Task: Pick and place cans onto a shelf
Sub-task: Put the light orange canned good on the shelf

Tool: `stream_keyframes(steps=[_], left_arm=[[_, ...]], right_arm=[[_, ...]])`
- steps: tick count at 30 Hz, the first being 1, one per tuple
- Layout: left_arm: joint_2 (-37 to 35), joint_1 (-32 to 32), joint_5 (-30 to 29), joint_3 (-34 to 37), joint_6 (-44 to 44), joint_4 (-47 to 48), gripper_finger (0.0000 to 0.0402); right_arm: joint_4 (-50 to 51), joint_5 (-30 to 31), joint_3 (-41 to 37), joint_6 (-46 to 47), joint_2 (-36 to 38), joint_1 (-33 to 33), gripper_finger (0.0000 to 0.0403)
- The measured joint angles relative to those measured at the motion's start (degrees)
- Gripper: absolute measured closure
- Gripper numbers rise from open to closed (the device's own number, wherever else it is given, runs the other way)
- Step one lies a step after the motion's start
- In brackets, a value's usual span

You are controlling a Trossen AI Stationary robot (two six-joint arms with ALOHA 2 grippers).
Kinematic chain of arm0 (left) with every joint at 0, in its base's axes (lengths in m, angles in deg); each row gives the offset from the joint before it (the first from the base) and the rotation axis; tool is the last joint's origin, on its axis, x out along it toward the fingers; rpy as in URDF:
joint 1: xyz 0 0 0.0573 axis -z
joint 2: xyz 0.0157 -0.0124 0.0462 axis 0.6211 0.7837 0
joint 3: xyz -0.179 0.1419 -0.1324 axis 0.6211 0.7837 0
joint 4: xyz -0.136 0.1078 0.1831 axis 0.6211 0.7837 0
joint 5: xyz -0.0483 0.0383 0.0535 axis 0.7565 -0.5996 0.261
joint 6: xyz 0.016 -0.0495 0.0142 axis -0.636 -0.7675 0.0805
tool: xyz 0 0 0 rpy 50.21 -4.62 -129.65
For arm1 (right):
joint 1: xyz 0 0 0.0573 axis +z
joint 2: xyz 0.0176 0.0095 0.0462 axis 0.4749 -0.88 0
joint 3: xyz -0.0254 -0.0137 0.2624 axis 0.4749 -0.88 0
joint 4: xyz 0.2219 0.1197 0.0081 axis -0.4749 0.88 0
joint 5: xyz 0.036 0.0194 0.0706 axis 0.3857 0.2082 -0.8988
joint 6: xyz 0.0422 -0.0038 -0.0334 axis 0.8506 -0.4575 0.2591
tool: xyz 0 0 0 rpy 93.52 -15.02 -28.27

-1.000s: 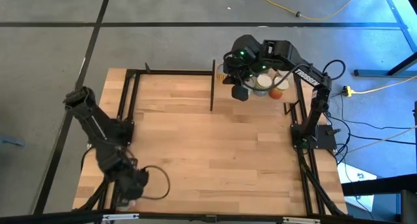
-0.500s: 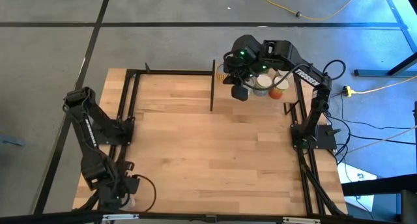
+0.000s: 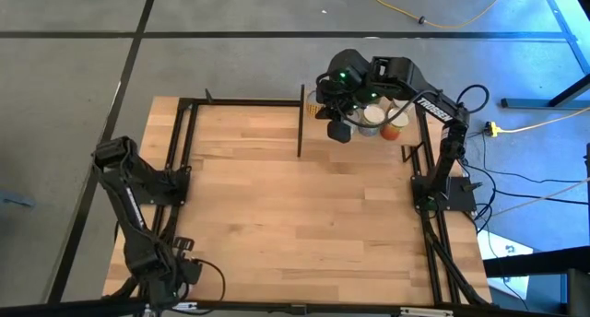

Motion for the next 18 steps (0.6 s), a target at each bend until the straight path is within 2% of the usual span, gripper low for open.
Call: stream_keyframes(steps=[6, 12, 18], left_arm=[[2.8, 0.0, 0.4, 0.0, 0.0, -0.2, 0.0362], [3.7, 0.7, 4.5, 0.0, 0.0, -0.3, 0.0362], [3.6, 2.3, 4.3, 0.0, 0.0, -1.3, 0.0362]], right_arm=[[0.0, 0.0, 0.0, 0.0, 0.0, 0.0, 0.0396], [0.0, 0.0, 0.0, 0.0, 0.0, 0.0, 0.0396], [0.0, 0.0, 0.0, 0.0, 0.0, 0.0, 0.0396]])
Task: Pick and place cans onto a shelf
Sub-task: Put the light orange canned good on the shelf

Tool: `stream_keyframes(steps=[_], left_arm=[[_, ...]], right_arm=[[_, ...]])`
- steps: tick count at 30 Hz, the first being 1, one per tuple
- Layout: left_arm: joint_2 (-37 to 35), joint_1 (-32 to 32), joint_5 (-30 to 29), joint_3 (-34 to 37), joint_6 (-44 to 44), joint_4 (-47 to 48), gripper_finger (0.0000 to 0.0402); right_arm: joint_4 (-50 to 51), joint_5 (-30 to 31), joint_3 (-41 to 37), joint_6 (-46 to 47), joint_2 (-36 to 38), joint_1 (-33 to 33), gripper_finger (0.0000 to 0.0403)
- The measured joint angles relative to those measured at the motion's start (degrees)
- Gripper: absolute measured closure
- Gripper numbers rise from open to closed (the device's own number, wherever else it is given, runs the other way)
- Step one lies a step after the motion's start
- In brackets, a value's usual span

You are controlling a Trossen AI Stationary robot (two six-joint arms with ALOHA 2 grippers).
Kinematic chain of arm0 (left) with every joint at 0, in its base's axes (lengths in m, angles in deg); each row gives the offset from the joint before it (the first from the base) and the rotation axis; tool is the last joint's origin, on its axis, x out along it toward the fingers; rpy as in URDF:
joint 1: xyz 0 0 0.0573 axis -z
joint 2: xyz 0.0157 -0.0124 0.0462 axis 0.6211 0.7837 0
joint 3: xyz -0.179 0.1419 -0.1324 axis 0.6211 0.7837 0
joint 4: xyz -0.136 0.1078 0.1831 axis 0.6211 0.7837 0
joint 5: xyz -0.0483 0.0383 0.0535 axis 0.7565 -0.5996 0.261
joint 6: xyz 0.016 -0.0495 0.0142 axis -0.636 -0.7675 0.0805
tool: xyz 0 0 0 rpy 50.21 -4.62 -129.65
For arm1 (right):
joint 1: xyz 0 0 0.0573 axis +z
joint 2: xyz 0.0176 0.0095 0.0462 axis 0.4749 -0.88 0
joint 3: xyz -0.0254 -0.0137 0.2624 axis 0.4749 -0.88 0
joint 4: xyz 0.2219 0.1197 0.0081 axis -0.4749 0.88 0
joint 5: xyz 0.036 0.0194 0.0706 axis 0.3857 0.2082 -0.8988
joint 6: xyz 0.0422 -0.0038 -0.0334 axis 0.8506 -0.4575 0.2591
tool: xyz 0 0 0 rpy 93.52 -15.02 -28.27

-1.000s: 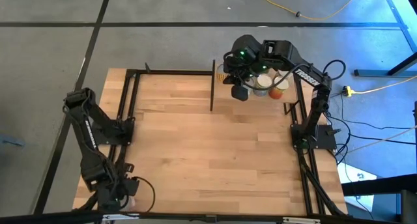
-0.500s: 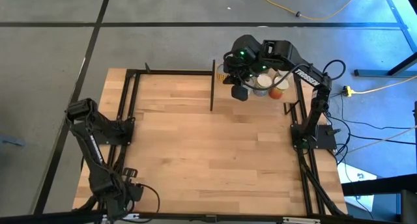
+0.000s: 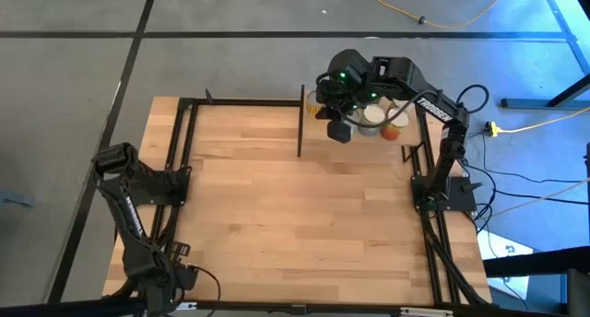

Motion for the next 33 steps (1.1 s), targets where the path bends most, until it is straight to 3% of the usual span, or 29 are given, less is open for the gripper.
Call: stream_keyframes(steps=[12, 33], left_arm=[[0.0, 0.2, -0.5, 0.0, -0.3, -0.4, 0.0362], [-1.1, 0.7, -6.4, 0.0, -3.0, -0.3, 0.0362]], right_arm=[[0.0, 0.0, 0.0, 0.7, 0.0, 0.0, 0.0396], [0.0, 0.0, 0.0, 2.8, 0.0, 0.0, 0.0396]])
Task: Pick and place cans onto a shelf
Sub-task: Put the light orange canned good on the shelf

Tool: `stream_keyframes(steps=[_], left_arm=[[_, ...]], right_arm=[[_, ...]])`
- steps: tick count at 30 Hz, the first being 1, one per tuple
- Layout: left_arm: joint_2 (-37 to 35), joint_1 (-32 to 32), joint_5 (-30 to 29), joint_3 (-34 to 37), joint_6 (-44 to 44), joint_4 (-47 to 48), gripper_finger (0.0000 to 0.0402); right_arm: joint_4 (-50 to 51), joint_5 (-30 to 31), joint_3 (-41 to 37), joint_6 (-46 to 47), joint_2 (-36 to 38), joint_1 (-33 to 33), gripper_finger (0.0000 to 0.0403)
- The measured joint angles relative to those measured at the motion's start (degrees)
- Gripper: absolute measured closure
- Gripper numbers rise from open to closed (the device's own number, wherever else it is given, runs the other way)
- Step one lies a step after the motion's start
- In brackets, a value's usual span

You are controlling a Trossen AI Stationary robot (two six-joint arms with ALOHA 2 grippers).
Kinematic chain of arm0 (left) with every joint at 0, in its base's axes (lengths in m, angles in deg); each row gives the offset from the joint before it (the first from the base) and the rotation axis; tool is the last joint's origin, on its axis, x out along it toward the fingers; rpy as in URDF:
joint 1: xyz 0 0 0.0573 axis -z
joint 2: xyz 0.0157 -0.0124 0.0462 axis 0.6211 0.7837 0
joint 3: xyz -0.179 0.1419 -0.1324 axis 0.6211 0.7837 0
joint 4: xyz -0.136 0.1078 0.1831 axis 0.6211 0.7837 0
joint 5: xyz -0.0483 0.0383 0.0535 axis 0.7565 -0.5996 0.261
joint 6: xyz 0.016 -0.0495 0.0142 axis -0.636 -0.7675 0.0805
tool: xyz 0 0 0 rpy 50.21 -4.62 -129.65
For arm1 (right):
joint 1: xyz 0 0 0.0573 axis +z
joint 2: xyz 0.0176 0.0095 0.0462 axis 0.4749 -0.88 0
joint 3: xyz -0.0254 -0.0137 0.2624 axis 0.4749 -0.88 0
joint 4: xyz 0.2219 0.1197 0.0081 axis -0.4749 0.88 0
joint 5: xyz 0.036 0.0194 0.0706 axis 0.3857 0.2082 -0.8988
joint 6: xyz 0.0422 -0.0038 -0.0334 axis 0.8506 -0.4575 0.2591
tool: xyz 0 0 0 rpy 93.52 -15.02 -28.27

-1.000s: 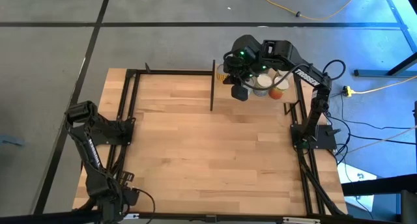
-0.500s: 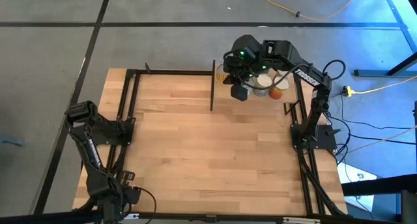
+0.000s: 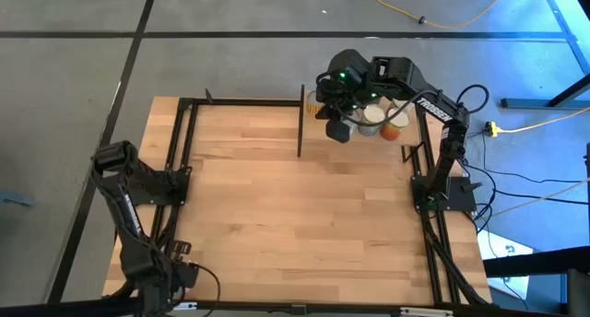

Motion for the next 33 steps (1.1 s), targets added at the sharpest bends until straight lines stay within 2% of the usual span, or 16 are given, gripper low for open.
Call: stream_keyframes(steps=[33], left_arm=[[0.2, 1.6, -1.0, 0.0, 0.0, 2.0, 0.0362]], right_arm=[[0.0, 0.0, 0.0, -0.2, 0.0, 0.0, 0.0396]])
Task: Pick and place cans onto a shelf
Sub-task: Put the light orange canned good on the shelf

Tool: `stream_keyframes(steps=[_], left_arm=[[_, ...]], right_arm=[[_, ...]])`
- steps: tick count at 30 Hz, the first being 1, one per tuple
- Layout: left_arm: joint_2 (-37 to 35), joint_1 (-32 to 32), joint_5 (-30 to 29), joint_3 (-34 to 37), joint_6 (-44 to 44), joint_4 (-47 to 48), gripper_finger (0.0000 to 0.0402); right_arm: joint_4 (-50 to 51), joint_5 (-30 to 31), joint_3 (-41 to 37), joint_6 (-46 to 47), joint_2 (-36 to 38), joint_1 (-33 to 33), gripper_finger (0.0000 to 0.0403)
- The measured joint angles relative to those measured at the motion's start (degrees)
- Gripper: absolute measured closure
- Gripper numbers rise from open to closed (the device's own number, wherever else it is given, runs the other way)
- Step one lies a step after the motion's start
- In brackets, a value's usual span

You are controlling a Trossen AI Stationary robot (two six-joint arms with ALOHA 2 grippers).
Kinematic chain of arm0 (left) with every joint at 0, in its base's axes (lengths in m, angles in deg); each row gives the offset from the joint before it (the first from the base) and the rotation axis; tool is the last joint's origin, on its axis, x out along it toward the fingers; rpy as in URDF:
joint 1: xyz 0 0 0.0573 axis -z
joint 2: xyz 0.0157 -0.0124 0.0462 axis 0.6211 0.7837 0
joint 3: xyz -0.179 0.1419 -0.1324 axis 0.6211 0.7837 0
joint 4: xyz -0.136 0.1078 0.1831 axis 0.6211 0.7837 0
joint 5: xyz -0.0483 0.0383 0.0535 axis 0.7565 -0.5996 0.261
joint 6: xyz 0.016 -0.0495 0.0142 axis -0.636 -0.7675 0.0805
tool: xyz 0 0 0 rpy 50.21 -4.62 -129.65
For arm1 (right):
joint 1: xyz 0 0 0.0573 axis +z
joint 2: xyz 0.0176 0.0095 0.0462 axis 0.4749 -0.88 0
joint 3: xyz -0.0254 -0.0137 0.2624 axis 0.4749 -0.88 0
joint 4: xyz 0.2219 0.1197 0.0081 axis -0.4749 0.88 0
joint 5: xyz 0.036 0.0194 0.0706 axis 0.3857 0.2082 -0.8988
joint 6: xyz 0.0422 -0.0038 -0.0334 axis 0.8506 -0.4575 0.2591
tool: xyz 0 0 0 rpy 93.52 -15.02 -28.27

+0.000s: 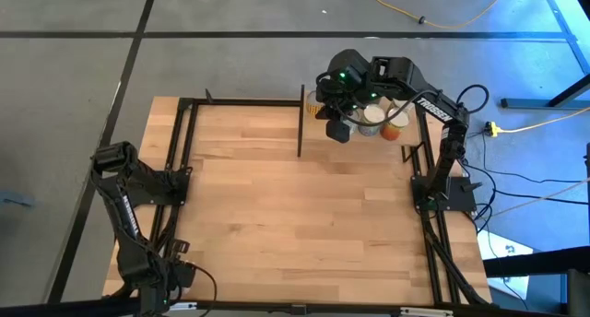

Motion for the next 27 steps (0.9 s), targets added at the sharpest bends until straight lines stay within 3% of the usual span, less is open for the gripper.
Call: stream_keyframes(steps=[17, 23, 27], left_arm=[[0.2, -1.0, 0.6, 3.6, -0.5, -5.1, 0.0362], [0.2, -5.2, 9.4, 3.7, -0.2, -4.7, 0.0394], [-0.6, -8.0, 9.6, 3.8, 0.0, -4.0, 0.0397]], right_arm=[[0.0, 0.0, 0.0, 0.1, 0.0, 0.0, 0.0396], [0.0, 0.0, 0.0, 0.2, 0.0, 0.0, 0.0396], [0.0, 0.0, 0.0, -0.1, 0.0, 0.0, 0.0396]])
